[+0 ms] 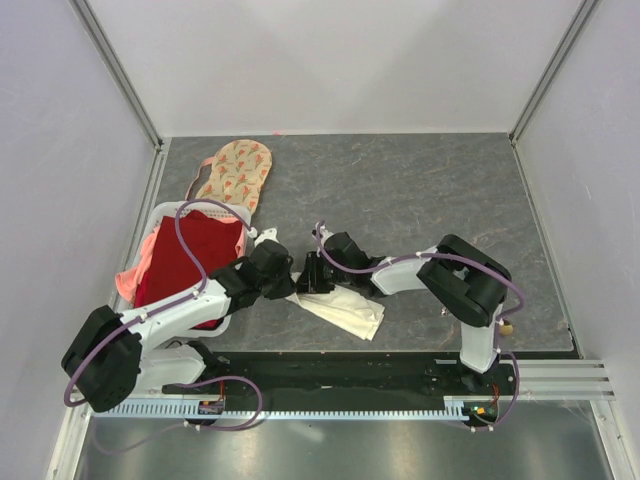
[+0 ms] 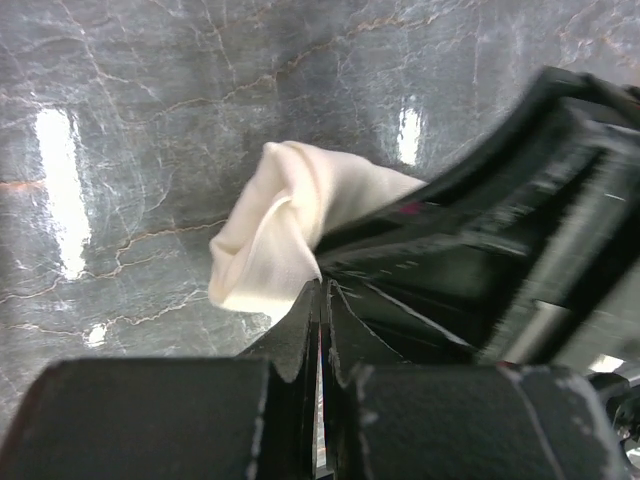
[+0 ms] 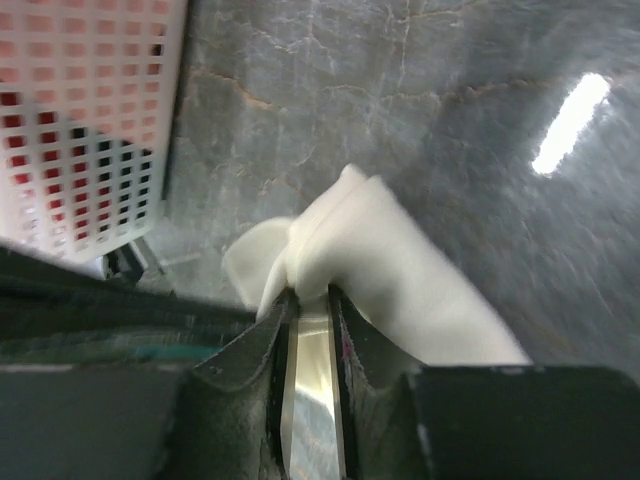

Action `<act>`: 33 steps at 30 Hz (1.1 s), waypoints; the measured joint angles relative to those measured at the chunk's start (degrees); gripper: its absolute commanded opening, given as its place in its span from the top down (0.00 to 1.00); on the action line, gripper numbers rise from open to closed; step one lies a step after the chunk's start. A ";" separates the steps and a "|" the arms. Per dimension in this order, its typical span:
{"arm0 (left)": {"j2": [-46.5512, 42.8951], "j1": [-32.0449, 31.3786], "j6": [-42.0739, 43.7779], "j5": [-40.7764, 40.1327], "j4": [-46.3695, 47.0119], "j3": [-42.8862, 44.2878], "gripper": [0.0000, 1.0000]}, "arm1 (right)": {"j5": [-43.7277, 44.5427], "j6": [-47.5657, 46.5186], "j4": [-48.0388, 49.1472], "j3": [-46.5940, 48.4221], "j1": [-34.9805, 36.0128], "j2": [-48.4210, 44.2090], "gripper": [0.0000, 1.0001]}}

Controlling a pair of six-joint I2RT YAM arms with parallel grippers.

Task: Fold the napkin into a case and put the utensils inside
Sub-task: Grasp the top corner of the smaller rectangle folded napkin from the folded napkin.

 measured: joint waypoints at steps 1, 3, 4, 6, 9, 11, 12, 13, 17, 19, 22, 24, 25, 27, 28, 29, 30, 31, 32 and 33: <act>0.11 0.02 -0.04 0.37 0.39 -0.35 0.98 | -0.09 0.13 0.26 0.70 0.24 1.11 0.76; 0.52 0.35 -0.20 0.00 0.46 -0.98 0.98 | -1.11 0.63 1.11 3.06 0.28 4.17 0.73; 0.68 0.74 -0.59 -0.35 0.63 -1.01 0.98 | -1.44 1.01 2.21 3.23 -0.04 4.68 0.69; 1.46 0.98 -1.62 -0.35 2.21 -1.01 0.98 | -1.49 1.97 5.62 1.18 -0.98 4.50 0.64; 2.67 1.18 -2.14 -0.52 3.50 -0.96 0.98 | -0.94 1.57 5.05 -0.90 -2.10 2.08 0.58; 4.22 1.38 -2.40 -0.52 4.37 -0.90 0.98 | -0.20 1.29 3.91 -2.95 -2.97 -0.44 0.55; 5.09 1.40 -2.49 -0.48 4.52 -0.90 0.98 | -0.26 1.36 3.30 -3.91 -3.17 -1.75 0.53; 6.08 1.31 -2.60 -0.07 4.74 -0.90 0.98 | -0.46 1.29 3.02 -4.52 -3.08 -2.73 0.52; 7.04 1.20 -2.60 0.66 4.98 -0.90 0.98 | -0.98 0.81 1.36 -6.67 -1.88 -7.04 0.51; 6.64 1.20 -2.60 0.83 4.98 -0.90 0.98 | -1.05 0.37 0.59 -7.15 -1.79 -8.33 0.52; 5.57 1.20 -2.58 1.07 4.98 -0.90 0.98 | -0.48 -0.55 -1.42 -7.54 -2.45 -9.86 0.55; 5.03 1.20 -2.58 1.22 4.96 -0.90 0.98 | -0.31 -1.18 -2.21 -7.56 -3.10 -10.14 0.58; 4.66 1.20 -2.58 1.29 4.94 -0.90 0.98 | -0.22 -1.46 -2.54 -7.54 -3.41 -10.14 0.59; 4.15 1.20 -2.60 1.31 4.94 -0.90 0.98 | -0.17 -2.08 -3.45 -7.50 -3.89 -10.14 0.64; 4.04 1.20 -2.58 1.31 4.92 -0.90 0.98 | -0.20 -2.34 -3.74 -7.39 -4.04 -10.12 0.66; 4.04 1.20 -2.58 1.36 4.92 -0.90 0.98 | -0.24 -2.47 -4.22 -6.99 -4.15 -10.01 0.68; 4.04 1.20 -2.58 1.36 4.92 -0.90 0.98 | -0.31 -2.58 -4.35 -6.64 -4.15 -9.86 0.70; 4.04 1.20 -2.60 1.42 4.92 -0.90 0.98 | -0.37 -2.64 -4.37 -6.14 -4.15 -9.62 0.71; 4.04 1.20 -2.60 1.51 4.90 -0.90 0.98 | -0.44 -2.71 -4.35 -5.55 -4.15 -9.31 0.74; 4.04 1.20 -2.58 1.73 4.92 -0.90 0.98 | -0.52 -2.71 -4.26 -4.85 -4.15 -8.83 0.75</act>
